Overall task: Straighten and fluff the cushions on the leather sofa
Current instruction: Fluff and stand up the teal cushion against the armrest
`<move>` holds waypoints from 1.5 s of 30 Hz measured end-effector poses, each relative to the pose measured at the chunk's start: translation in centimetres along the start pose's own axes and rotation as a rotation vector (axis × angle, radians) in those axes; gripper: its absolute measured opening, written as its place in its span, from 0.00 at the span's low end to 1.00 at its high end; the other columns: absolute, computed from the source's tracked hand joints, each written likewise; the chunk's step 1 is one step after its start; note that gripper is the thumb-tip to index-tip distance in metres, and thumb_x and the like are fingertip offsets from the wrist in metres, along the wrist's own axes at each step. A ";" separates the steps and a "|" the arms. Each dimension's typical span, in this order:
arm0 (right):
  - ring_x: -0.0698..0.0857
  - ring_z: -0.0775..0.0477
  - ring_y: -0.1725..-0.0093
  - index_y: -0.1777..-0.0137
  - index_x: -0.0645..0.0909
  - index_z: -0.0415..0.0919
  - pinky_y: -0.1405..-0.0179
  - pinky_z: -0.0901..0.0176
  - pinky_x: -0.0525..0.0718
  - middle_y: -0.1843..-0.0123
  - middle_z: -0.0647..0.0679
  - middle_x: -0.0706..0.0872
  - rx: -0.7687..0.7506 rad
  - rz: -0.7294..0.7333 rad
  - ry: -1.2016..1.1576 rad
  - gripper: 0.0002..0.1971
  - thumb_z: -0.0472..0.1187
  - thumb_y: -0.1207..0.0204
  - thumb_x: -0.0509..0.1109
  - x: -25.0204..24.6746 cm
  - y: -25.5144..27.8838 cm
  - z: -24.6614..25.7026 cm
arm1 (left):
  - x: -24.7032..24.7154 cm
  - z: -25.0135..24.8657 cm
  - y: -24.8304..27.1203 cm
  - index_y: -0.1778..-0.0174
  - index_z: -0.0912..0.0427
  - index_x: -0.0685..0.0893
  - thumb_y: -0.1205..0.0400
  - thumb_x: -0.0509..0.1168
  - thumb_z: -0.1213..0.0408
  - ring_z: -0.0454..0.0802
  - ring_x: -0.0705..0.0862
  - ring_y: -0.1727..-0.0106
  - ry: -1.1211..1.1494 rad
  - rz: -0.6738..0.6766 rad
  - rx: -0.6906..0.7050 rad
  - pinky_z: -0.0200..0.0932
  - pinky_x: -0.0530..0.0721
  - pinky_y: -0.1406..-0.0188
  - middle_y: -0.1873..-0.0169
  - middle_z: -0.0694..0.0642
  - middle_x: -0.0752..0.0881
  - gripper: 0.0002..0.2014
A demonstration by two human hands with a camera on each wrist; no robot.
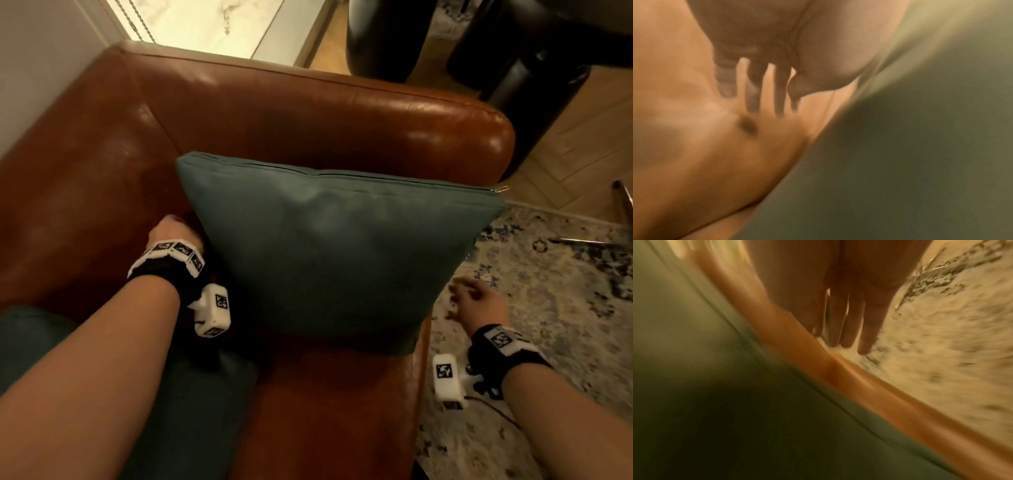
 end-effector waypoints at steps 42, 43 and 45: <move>0.77 0.28 0.37 0.32 0.69 0.34 0.50 0.46 0.70 0.32 0.30 0.73 -0.298 -0.040 0.522 0.18 0.44 0.10 0.46 -3.7 4.6 20.4 | -8.6 -6.6 2.0 0.39 0.58 0.86 0.21 0.71 0.53 0.63 0.84 0.39 0.424 -0.023 -0.020 0.52 0.81 0.35 0.38 0.61 0.86 0.18; 0.77 0.28 0.37 0.32 0.69 0.34 0.49 0.46 0.70 0.32 0.30 0.73 -0.301 -0.037 0.526 0.17 0.43 0.11 0.47 -3.6 4.4 20.4 | -8.6 -6.6 1.9 0.40 0.57 0.85 0.21 0.71 0.53 0.63 0.85 0.41 0.428 -0.018 -0.018 0.54 0.82 0.36 0.39 0.60 0.87 0.17; 0.77 0.28 0.36 0.31 0.68 0.35 0.46 0.44 0.72 0.31 0.30 0.73 -0.300 -0.018 0.549 0.17 0.43 0.11 0.47 -3.6 4.4 20.3 | -8.6 -6.5 2.3 0.39 0.58 0.85 0.20 0.70 0.52 0.63 0.85 0.40 0.428 -0.015 -0.007 0.54 0.82 0.36 0.38 0.60 0.86 0.18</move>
Point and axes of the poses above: each hand's wrist, its own y-axis away from the middle knuckle, its own x-axis out of the palm, z = x × y, the point moved 10 cm from there along -y, towards the middle knuckle
